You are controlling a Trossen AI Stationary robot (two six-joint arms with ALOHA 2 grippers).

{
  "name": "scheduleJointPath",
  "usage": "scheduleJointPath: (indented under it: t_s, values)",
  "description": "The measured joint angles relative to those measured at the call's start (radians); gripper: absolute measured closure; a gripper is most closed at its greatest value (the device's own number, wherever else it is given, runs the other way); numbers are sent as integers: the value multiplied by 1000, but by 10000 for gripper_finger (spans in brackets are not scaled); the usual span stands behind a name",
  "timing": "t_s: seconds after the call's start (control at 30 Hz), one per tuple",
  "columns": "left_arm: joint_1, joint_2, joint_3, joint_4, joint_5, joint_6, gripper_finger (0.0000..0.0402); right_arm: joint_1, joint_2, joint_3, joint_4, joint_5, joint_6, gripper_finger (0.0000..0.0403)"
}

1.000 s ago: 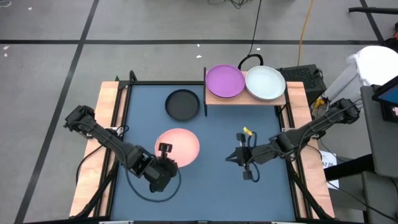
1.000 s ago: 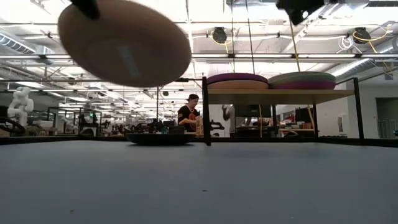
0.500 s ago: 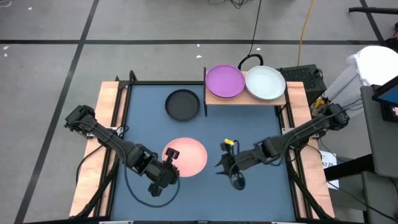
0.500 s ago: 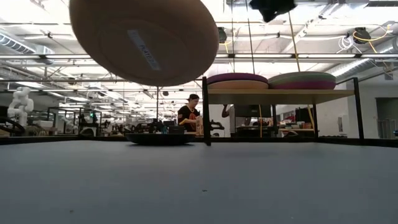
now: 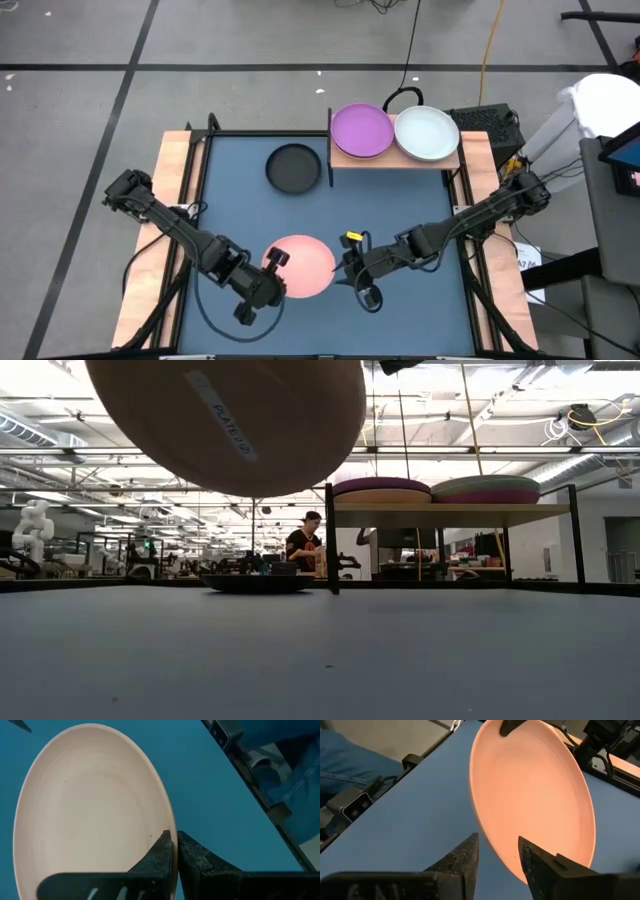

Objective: Place and stack plates onto a shelf
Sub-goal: Stack the pink plate on top of the gray plate on the shelf

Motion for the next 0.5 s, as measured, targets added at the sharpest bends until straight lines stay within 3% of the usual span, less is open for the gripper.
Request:
scheduleJointPath:
  t_s: [0.5]
  values:
    - [0, 0, 0, 36, -2, 44, 387, 0, 18, 0, 6, -54, 1, 323]
